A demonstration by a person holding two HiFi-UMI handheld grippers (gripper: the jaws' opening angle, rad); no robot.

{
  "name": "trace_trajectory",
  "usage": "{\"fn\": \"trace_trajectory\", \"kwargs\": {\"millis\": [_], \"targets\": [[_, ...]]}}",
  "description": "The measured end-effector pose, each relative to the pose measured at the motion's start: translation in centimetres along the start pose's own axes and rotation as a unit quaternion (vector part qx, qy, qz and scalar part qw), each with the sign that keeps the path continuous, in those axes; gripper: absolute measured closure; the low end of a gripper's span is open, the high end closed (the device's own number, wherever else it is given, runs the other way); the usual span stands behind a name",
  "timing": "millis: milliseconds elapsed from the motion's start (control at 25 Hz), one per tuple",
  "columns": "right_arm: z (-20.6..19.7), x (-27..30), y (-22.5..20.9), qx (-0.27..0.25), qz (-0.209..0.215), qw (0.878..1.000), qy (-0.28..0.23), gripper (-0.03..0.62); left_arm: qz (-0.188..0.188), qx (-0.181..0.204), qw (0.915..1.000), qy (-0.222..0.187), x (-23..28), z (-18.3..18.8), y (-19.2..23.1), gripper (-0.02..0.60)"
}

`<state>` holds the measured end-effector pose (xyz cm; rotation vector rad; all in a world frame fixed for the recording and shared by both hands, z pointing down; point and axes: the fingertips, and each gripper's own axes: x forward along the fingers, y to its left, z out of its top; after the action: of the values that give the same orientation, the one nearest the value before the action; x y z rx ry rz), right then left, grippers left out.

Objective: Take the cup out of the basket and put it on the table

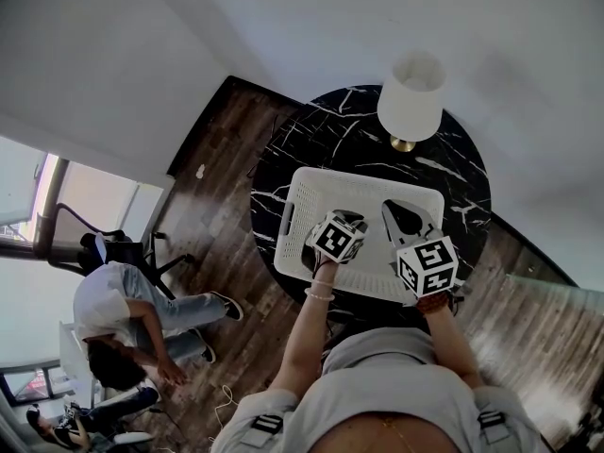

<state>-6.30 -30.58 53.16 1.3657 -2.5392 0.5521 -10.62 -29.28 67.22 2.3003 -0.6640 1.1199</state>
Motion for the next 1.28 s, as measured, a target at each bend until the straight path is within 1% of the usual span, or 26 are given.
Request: {"fn": "trace_trajectory", "kwargs": {"millis": [520,680,920,1280], "targets": [[0.6,-0.9,0.1,-0.001,-0.003,1.0,-0.009,0.583,-0.019,-0.02,0.9983,-0.052,-2.3,2.4,-1.3,0.538],[0.7,-1.1,0.1,-0.002,-0.002,1.0,-0.011,0.583,-0.015,-0.02,0.998,-0.058,-2.8,2.6,-1.7,0.538],[0.8,-1.4,0.3,-0.005,0.003,1.0,-0.014,0.583,-0.015,-0.034,0.9959,-0.083,-4.1,3.1,-2.1,0.538],[1.1,-2.0,0.5,-0.01,0.012,1.0,-0.018,0.583,-0.003,-0.042,0.9932,-0.108,-5.9,3.8,-2.9,0.538]]}}
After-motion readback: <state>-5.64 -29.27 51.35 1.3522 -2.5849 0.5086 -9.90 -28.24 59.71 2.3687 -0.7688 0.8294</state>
